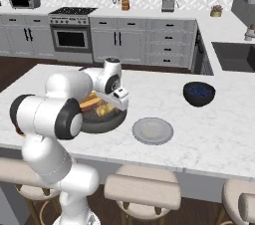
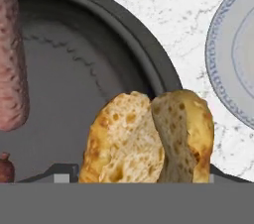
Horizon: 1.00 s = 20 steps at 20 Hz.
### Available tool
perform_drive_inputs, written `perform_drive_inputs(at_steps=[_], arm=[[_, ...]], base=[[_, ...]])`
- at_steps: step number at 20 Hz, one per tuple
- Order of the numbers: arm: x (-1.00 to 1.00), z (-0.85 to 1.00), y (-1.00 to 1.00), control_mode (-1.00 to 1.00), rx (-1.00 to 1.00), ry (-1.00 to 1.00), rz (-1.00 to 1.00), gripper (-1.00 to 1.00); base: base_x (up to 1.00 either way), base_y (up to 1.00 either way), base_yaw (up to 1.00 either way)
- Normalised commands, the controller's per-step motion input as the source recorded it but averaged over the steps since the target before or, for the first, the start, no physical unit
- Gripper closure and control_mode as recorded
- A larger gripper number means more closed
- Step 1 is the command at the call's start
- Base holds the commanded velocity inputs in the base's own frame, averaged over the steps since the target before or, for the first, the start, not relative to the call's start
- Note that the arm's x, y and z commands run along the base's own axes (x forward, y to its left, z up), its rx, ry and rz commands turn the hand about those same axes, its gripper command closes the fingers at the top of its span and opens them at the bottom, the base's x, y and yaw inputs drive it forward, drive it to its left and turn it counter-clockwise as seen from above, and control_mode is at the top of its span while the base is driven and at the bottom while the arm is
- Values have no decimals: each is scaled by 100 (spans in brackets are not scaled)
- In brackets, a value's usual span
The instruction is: Place one bun and one sausage from the bowl on each plate.
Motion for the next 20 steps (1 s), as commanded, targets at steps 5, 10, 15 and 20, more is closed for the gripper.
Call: perform_drive_inputs(at_steps=[5, 10, 15, 20], arm=[[-38, 32, -100, -100, -4, 0, 9, 100], [-37, -18, -100, -100, 5, 0, 17, 100], [-3, -35, -100, -100, 3, 1, 12, 100], [12, -43, -97, -100, 2, 3, 8, 100]], base=[[0, 0, 0], [0, 0, 0], [0, 0, 0], [0, 0, 0]])
